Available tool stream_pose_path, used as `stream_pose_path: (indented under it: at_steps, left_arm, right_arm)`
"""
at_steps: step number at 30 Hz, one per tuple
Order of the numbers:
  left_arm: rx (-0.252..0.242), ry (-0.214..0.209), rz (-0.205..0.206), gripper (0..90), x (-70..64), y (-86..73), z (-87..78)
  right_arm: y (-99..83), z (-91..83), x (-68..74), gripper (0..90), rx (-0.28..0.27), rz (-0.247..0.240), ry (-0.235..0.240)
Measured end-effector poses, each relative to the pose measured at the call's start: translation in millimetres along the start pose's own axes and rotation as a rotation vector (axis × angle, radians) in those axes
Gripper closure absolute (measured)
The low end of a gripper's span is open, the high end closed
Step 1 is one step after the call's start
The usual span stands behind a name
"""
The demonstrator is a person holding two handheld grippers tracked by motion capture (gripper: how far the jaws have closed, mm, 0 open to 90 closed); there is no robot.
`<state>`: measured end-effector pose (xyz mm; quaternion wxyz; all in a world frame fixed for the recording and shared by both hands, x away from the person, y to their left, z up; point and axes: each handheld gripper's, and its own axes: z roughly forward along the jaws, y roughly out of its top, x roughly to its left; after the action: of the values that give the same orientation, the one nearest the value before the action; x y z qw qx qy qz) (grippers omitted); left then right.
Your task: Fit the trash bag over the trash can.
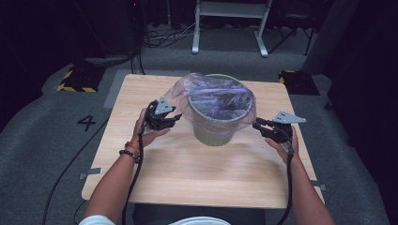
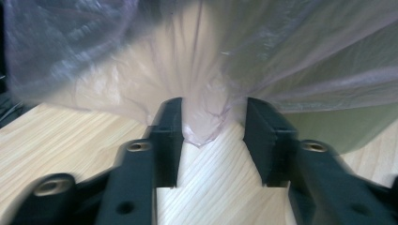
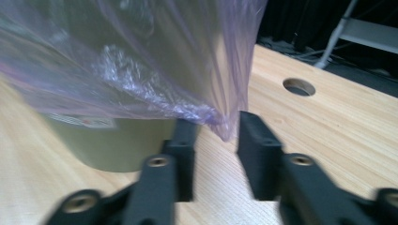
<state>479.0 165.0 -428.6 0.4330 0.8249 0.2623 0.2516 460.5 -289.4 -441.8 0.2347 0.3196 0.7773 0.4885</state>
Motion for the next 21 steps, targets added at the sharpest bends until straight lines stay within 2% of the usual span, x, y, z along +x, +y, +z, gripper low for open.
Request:
stream_pose_path:
  at_steps: [1, 2, 4, 6, 7, 8, 9, 10, 12, 14, 16, 18, 21]
  left_arm:
    - [0.000, 0.000, 0.000, 54.2, 0.0, 0.0, 0.0]
    - [-0.009, -0.001, -0.007, 54.2, 1.9, -1.7, -8.2]
    - [-0.038, -0.029, -0.036, 38.6, 6.5, -4.9, -24.7]
    - [-0.072, -0.031, -0.054, 28.7, 10.0, -7.5, -38.4]
    - [-0.089, -0.037, -0.067, 28.7, 12.5, -8.6, -45.9]
    - [-0.120, -0.033, -0.077, 22.0, 17.1, -8.2, -57.4]
    - [-0.120, -0.033, -0.077, 21.9, 17.1, -8.2, -57.4]
    - [-0.171, -0.049, -0.089, 22.0, 21.3, -4.6, -68.3]
    - [-0.184, -0.045, -0.090, 22.4, 22.6, -0.8, -71.9]
    - [-0.205, -0.031, -0.058, 22.8, 25.5, 12.9, -75.8]
    - [-0.201, -0.021, -0.041, 26.1, 27.1, 23.9, -73.3]
    - [-0.202, -0.015, -0.026, 30.3, 28.7, 35.5, -67.0]
    - [-0.200, -0.034, -0.021, 33.4, 32.1, 50.4, -53.4]
  right_arm:
    - [0.0, 0.0, 0.0, 64.4, 0.000, 0.000, 0.000]
    - [1.0, -4.0, -0.4, 58.7, -0.007, 0.006, 0.008]
    - [6.0, -19.5, -2.8, 48.8, -0.046, 0.016, 0.034]
    - [14.4, -38.2, -5.1, 40.8, -0.089, 0.006, 0.044]
    - [14.4, -38.2, -5.1, 40.8, -0.089, 0.006, 0.044]
    - [22.4, -50.9, -5.5, 38.6, -0.123, -0.019, 0.062]
    - [25.8, -55.0, -5.0, 37.5, -0.127, -0.027, 0.063]
    - [31.1, -60.8, -4.2, 36.3, -0.144, -0.045, 0.075]
    - [34.4, -63.6, -3.8, 35.9, -0.149, -0.059, 0.088]
    - [46.1, -68.7, -1.5, 36.5, -0.155, -0.088, 0.071]
    - [59.4, -68.1, 0.0, 38.1, -0.181, -0.090, 0.078]
    - [74.7, -63.6, 2.5, 38.3, -0.176, -0.107, 0.050]
    - [97.0, -52.3, 1.0, 41.6, -0.182, -0.102, 0.049]
